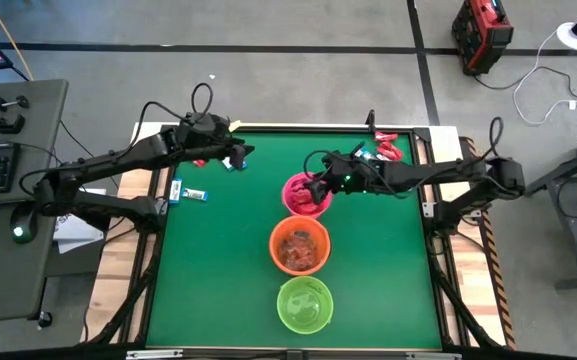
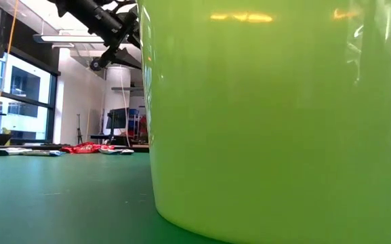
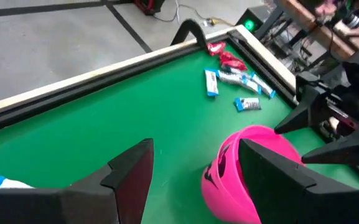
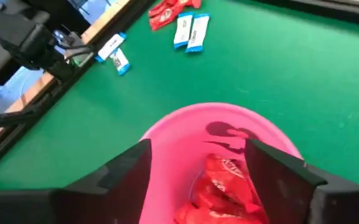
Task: Sort candy by brand, put in halloween buckets
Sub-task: Put the red chocolate into the pink bucket
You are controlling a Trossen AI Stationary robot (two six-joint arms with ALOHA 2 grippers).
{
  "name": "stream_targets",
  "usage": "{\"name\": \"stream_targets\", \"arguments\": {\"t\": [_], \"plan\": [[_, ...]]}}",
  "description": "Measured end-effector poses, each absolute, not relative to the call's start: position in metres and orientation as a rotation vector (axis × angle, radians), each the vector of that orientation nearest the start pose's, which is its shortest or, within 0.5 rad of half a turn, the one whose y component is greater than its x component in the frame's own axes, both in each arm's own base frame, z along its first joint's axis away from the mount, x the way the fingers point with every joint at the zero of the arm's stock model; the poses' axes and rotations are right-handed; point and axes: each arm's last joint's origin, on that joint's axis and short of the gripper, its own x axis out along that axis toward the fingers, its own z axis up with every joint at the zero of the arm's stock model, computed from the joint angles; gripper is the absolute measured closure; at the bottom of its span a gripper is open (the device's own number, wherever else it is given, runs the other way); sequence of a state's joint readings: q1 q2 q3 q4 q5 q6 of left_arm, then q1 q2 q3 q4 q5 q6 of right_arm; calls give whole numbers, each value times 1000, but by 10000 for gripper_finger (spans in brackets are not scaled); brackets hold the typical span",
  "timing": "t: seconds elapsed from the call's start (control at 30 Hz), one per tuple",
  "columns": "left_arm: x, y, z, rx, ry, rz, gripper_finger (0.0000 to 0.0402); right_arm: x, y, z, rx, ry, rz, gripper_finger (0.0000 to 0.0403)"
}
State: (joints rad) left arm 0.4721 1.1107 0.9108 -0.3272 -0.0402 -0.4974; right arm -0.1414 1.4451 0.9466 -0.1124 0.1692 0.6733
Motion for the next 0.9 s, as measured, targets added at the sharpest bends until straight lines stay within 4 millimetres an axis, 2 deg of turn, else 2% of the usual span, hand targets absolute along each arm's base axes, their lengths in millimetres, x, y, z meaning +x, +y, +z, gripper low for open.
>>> {"name": "stream_targets", "arguments": {"t": [0.23, 0.4, 0.53, 0.7, 0.9], "plan": [[217, 112, 313, -619, 249, 592, 176, 272, -56, 282, 600, 431, -511, 142], [220, 115, 314, -621, 297, 644, 176, 240, -68, 305, 574, 379, -584, 142], [227, 124, 307, -682, 409, 717, 176, 225, -77, 308, 587, 404, -637, 142], [236, 142, 292, -697, 675, 803, 176, 219, -87, 301, 601, 476, -665, 142], [236, 187, 275, -675, 878, 915, 176, 216, -92, 298, 599, 513, -675, 142]]}}
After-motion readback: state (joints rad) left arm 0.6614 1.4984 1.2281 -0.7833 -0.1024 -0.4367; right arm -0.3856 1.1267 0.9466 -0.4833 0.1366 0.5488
